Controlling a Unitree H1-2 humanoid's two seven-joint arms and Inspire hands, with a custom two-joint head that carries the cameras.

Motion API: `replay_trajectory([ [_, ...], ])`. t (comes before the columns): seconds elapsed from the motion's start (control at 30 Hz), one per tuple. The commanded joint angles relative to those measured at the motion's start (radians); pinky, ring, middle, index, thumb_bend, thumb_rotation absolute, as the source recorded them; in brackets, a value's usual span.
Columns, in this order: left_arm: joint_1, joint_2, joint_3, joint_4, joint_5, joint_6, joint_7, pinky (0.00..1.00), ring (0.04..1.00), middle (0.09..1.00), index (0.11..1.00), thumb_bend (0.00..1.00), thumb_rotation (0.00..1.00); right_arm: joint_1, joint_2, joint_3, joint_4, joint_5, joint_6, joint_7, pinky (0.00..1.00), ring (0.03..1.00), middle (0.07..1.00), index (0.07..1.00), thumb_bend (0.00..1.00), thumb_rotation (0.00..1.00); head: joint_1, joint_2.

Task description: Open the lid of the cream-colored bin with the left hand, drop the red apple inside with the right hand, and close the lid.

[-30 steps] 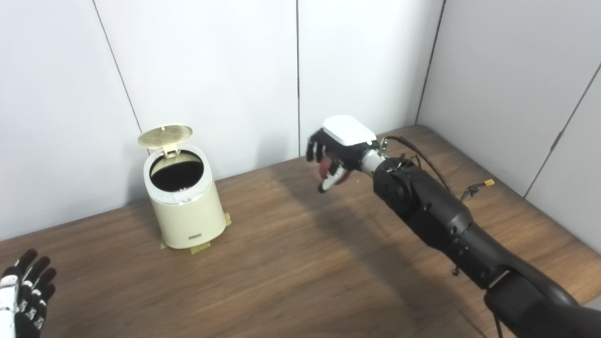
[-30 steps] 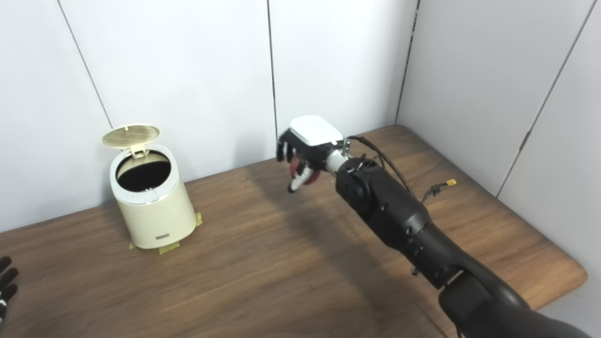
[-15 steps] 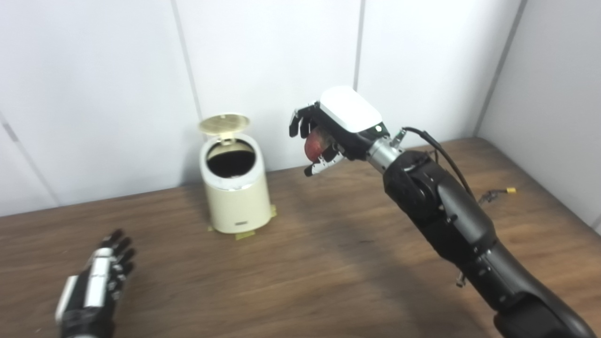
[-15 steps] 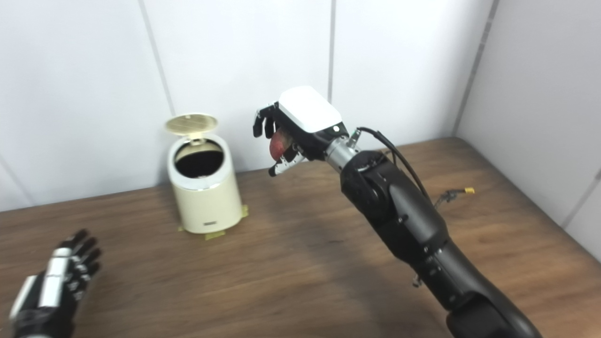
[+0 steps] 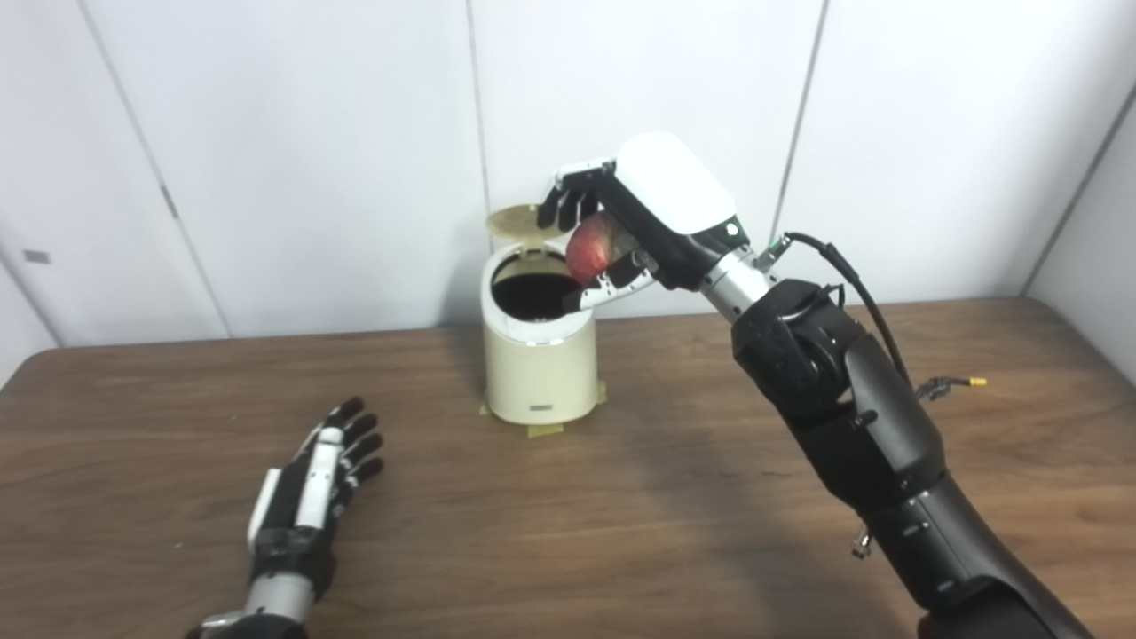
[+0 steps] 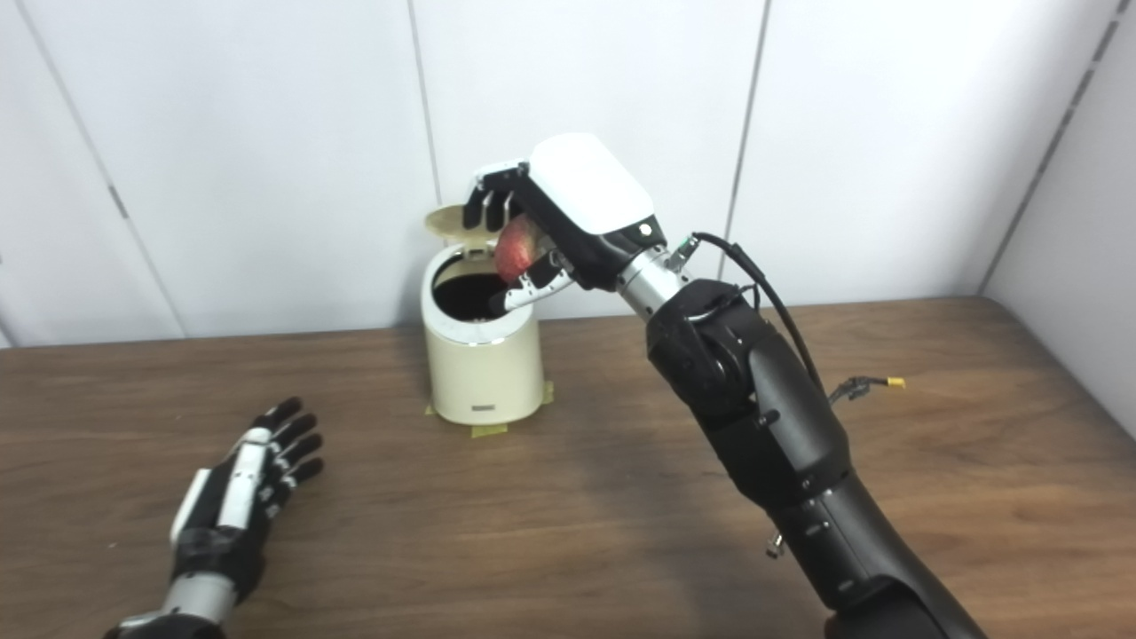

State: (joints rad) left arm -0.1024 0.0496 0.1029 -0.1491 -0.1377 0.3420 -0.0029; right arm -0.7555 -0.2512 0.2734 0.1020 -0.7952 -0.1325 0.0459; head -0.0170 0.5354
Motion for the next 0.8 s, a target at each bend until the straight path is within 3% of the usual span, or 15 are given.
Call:
replay_trajectory([
  [0.0,-0.022,-0.01,-0.008,-0.023,0.012,-0.032,0.008,0.85,0.876,0.88,0.9,0.38,0.84,-0.08,0.008,-0.007,0.012,0.008,-0.047,-0.063,0.36,0.394,0.514,0.51,0.52,0.0,0.006,0.0],
  [0.2,-0.02,-0.033,-0.018,-0.036,0.026,-0.035,0.014,0.87,0.874,0.88,0.899,0.39,0.84,-0.135,0.045,0.011,0.171,0.003,-0.083,-0.141,0.33,0.4,0.513,0.515,0.5,0.0,0.022,-0.004],
  [0.43,-0.022,-0.048,-0.021,-0.042,0.028,-0.032,0.021,0.86,0.867,0.866,0.889,0.38,0.84,-0.167,0.091,0.015,0.308,0.019,-0.072,-0.197,0.36,0.393,0.493,0.518,0.5,0.0,0.028,-0.003],
  [0.77,-0.025,-0.063,-0.017,-0.056,0.021,-0.028,0.031,0.86,0.871,0.868,0.886,0.37,0.86,-0.198,0.122,0.017,0.429,0.052,-0.08,-0.252,0.36,0.389,0.496,0.521,0.5,0.0,0.037,-0.002],
])
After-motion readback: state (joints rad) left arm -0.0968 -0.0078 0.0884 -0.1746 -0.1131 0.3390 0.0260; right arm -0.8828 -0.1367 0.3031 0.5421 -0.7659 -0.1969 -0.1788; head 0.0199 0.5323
